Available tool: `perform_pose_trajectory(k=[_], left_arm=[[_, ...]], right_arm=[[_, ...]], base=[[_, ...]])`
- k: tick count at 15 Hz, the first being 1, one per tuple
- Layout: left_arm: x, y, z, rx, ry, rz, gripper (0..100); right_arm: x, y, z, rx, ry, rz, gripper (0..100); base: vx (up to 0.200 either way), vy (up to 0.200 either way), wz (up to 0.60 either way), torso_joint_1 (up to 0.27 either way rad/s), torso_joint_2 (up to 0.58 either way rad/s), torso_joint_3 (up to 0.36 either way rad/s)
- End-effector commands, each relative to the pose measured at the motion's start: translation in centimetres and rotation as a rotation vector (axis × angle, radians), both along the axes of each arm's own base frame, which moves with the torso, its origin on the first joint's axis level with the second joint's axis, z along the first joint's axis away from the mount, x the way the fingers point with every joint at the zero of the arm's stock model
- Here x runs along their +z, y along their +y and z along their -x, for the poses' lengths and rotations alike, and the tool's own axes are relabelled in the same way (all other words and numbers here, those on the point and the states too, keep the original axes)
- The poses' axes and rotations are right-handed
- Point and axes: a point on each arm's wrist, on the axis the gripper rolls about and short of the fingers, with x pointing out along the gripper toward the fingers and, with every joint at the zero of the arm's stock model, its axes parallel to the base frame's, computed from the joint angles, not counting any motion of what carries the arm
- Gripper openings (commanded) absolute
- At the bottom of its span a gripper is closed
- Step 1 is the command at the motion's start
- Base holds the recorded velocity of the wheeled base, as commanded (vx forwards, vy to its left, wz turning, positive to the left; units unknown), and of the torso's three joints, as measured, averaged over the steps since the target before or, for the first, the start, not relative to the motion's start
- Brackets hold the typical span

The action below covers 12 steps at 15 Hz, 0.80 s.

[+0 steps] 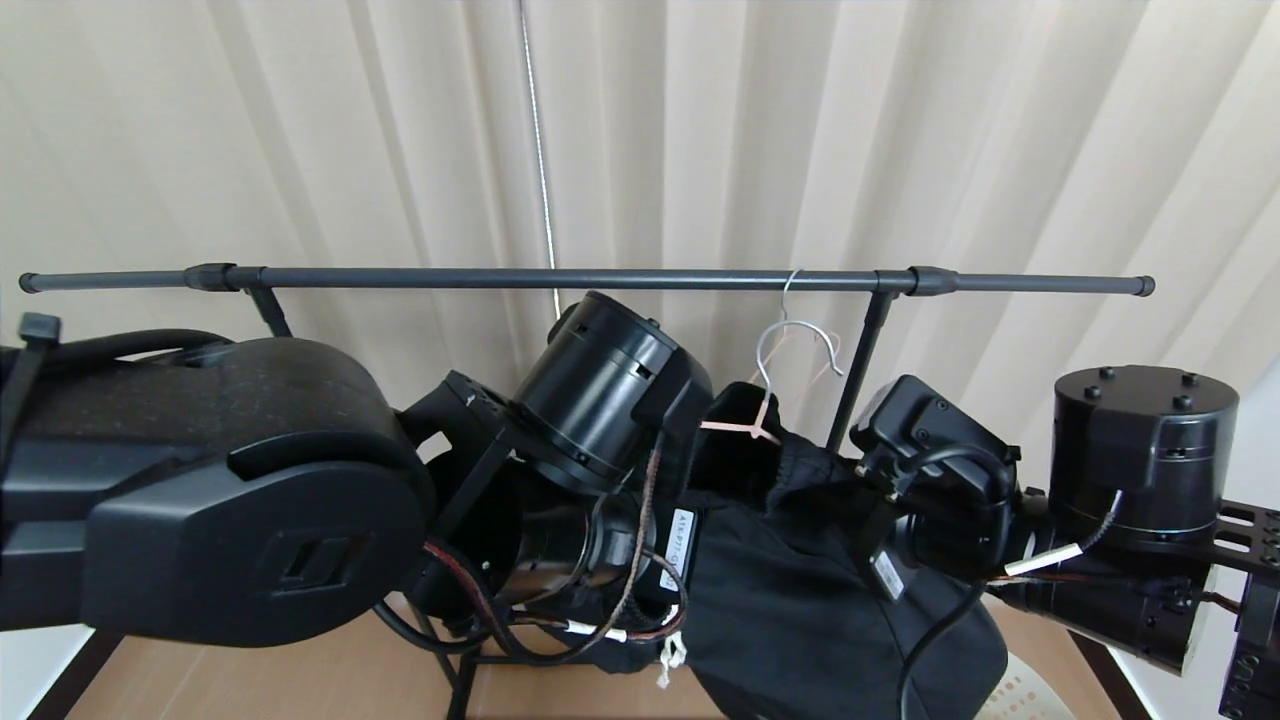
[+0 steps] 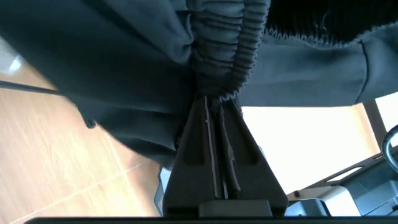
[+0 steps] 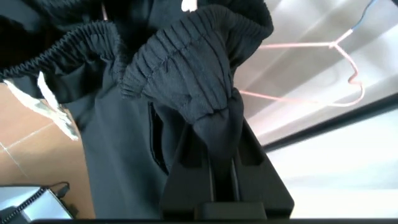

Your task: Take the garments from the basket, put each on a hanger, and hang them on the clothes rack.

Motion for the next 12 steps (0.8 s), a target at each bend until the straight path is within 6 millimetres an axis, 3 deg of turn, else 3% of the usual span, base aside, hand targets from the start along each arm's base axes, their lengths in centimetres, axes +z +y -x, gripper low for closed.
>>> perform_pose_trajectory(k=[1, 7, 8, 12], left_arm=[[-0.2, -0.2, 0.0, -0.001, 0.005, -0.002, 0], [-1.1, -1.6, -0.7, -0.005, -0.024, 0.035, 0], [-1.3, -1.9, -0.9, -0.002, -0.033, 0.042, 100], [-1.4, -2.2, -1.0, 0.014, -0.053, 0.043, 100]], right_arm=[[-0.4, 0.2, 0.4, 0.039, -0.011, -0.017, 0], [-0.3, 0.6, 1.0, 0.073, -0.04, -0.045, 0], [-0.2, 0.6, 1.1, 0.076, -0.048, -0.052, 0], [-0.2, 0.7, 1.2, 0.102, -0.063, -0.069, 0]], base=[[0.0, 0.0, 0.0, 0.0, 0.0, 0.0], [0.0, 0.0, 0.0, 0.0, 0.0, 0.0], [0.0, 0.0, 0.0, 0.0, 0.0, 0.0], [0.0, 0.0, 0.0, 0.0, 0.0, 0.0]])
